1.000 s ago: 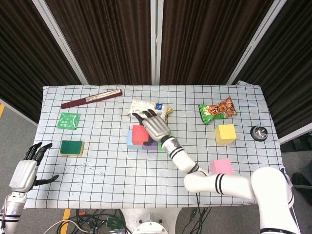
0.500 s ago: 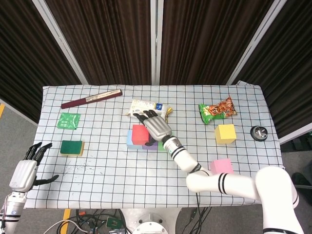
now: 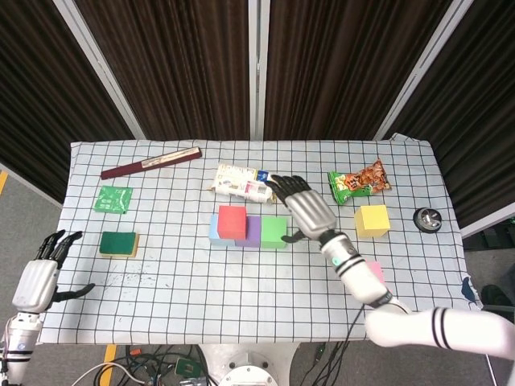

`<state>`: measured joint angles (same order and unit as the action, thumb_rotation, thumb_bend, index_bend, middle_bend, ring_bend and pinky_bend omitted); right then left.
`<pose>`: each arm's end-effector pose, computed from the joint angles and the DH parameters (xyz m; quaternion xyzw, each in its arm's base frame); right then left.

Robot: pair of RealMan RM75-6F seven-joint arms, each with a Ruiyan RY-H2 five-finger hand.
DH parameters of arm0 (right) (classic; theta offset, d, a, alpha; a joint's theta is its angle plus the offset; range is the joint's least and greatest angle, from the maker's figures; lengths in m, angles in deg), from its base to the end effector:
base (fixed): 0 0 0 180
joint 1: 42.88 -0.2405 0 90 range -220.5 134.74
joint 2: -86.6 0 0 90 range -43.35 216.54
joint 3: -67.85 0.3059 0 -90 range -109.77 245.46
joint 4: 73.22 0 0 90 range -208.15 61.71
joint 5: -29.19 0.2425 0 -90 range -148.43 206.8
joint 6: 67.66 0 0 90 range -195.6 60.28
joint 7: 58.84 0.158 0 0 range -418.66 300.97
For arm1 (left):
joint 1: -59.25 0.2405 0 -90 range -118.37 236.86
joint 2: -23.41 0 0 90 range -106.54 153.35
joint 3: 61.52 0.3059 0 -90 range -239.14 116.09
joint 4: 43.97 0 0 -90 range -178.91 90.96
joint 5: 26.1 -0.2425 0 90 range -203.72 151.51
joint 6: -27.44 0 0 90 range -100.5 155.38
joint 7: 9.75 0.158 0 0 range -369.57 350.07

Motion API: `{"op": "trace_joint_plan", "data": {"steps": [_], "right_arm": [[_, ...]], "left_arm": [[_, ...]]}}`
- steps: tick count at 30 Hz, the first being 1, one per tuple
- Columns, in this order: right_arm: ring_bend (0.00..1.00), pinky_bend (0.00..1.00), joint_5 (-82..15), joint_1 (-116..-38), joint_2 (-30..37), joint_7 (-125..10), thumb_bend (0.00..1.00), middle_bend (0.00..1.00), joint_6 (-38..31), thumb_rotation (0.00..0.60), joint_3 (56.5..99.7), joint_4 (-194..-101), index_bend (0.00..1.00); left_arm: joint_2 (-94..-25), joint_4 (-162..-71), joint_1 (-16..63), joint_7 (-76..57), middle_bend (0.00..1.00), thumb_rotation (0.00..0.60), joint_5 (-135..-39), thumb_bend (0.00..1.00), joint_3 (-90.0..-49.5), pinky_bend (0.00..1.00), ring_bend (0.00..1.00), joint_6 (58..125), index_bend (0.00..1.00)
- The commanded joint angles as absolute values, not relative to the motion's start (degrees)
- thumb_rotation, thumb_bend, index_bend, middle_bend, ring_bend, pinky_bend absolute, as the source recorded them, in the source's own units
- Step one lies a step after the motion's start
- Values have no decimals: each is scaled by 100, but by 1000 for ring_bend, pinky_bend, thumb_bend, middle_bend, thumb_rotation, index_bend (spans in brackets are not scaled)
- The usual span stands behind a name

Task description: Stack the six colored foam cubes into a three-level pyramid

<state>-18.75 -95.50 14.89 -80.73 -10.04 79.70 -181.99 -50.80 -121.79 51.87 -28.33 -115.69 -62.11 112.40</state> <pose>-0.0914 -0.3938 0.0348 0.7323 -0.4071 0.4014 0.3699 -0.3912 0.2120 0.0994 -0.5759 -0.4478 -0.4637 0.5028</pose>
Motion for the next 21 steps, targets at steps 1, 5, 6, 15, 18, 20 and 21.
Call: {"op": "trace_joint_plan", "data": {"steps": [1,5,6,15,18,20,21], "right_arm": [[0,0,-2472,-8577,2607,-8010,0,6,-429,600,7194,-19257,0],[0,0,-3312,-7974,3043,-7804,0,6,-125,600,6708,-19185,0],[0,0,-3559,-7823,3122,-7706,0,6,-90,600,6574,-19063,0],[0,0,-4838,-7122,3177,-6972,0,15,-234,600,5905,-17836,0],[0,0,-5117,-6983,3050,-6868,0,20,-221,600,5835,-17488,0],[0,0,-5249,-6923,2977,-6766,0,23,-228,600,5818,-17343,0],[0,0,-5340,-6893,2926,-6695,0,25,-239,600,5810,-17259,0]], "left_arm": [[-5107,-12183,5166,-2803,145,600,-11581,0,-6201,62,15,11206,100],[-5127,-12216,5140,-2688,145,600,-11625,0,-6149,62,15,11138,100],[-5126,-12246,5136,-2662,145,600,-11632,0,-6135,62,15,11121,100],[-5148,-12447,5072,-2384,145,600,-11659,0,-6061,62,15,10949,100],[-5168,-12480,5059,-2315,145,600,-11672,0,-6030,62,15,10905,100],[-5175,-12498,5060,-2286,145,600,-11670,0,-6017,62,15,10892,100],[-5176,-12508,5064,-2275,145,600,-11668,0,-6014,62,15,10895,100]]}}
